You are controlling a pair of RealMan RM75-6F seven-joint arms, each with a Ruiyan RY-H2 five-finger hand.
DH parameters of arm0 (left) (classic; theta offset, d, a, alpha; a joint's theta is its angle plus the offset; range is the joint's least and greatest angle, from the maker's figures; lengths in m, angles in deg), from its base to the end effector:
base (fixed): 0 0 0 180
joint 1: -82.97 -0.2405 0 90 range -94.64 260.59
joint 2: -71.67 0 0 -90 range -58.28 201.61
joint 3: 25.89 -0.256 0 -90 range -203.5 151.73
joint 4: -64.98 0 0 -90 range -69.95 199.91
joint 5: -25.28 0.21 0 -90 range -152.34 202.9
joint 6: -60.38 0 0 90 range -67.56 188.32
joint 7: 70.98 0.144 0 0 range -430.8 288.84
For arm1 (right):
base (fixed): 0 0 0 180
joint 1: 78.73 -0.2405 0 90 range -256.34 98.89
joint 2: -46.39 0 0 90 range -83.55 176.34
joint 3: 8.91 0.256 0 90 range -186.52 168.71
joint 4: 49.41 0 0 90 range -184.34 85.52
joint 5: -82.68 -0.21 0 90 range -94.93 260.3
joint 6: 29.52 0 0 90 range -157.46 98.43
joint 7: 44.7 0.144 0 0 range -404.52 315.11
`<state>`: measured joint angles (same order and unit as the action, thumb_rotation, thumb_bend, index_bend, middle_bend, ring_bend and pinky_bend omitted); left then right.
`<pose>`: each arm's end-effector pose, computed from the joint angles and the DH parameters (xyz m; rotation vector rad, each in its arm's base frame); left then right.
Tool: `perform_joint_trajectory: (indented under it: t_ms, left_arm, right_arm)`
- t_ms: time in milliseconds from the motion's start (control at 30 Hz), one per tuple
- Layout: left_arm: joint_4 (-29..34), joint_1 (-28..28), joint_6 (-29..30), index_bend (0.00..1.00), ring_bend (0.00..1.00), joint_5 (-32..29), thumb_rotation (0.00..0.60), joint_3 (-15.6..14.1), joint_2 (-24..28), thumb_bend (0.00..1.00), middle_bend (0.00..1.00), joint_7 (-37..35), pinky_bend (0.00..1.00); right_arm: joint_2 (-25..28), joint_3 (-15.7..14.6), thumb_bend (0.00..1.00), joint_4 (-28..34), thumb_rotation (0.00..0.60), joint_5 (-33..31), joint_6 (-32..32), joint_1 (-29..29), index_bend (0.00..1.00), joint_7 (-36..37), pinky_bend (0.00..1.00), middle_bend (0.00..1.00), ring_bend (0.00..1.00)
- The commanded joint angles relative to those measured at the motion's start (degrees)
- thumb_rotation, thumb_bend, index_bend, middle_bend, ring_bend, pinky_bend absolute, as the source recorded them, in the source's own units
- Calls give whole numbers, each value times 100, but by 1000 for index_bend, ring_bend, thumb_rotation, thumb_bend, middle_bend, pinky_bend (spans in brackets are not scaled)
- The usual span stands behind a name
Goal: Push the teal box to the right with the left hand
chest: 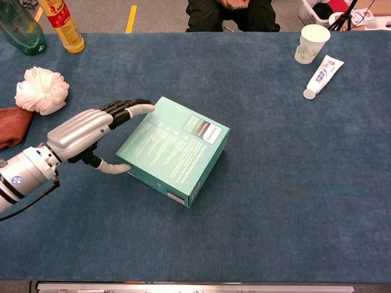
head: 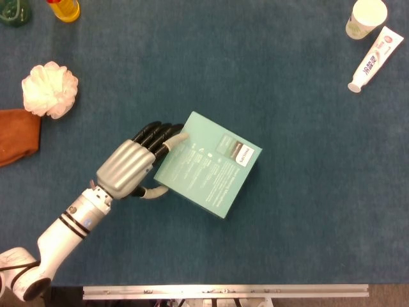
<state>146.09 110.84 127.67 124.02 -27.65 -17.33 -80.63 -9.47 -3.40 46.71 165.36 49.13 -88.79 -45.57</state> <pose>-0.1915 0.2405 -0.0241 -2.0169 -1.0883 -1.2591 -0.2981 -0.2177 0.1943 1.4475 -0.8446 0.8487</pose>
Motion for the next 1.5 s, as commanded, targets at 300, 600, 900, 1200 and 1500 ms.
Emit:
perform_joint_trajectory:
  t_ms: [300, 600, 900, 1200, 1500]
  left_arm:
    - [45, -48, 169, 0, 0, -131, 600, -71, 207, 199, 0, 30, 56]
    - [273, -105, 256, 0, 0, -139, 600, -155, 329, 198, 0, 210, 56]
    - [132, 141, -113, 0, 0, -363, 600, 7, -16, 198, 0, 99, 56]
    - [41, 324, -238, 0, 0, -555, 600, 207, -213, 199, 0, -44, 56]
    - [157, 206, -166, 0, 0, -529, 600, -32, 29, 199, 0, 275, 56]
  right_arm:
    - [-20, -2, 123, 2, 600, 32, -3, -10, 286, 6, 280, 497, 409]
    - [-70, -9, 122, -16, 600, 54, -72, -58, 286, 6, 280, 497, 409]
    - [-63, -15, 122, -89, 600, -8, -66, -20, 286, 79, 280, 497, 409]
    - [-93, -27, 122, -154, 600, -11, -99, -25, 286, 131, 280, 497, 409]
    - [-103, -17, 123, -160, 600, 4, -101, -40, 286, 144, 280, 497, 409]
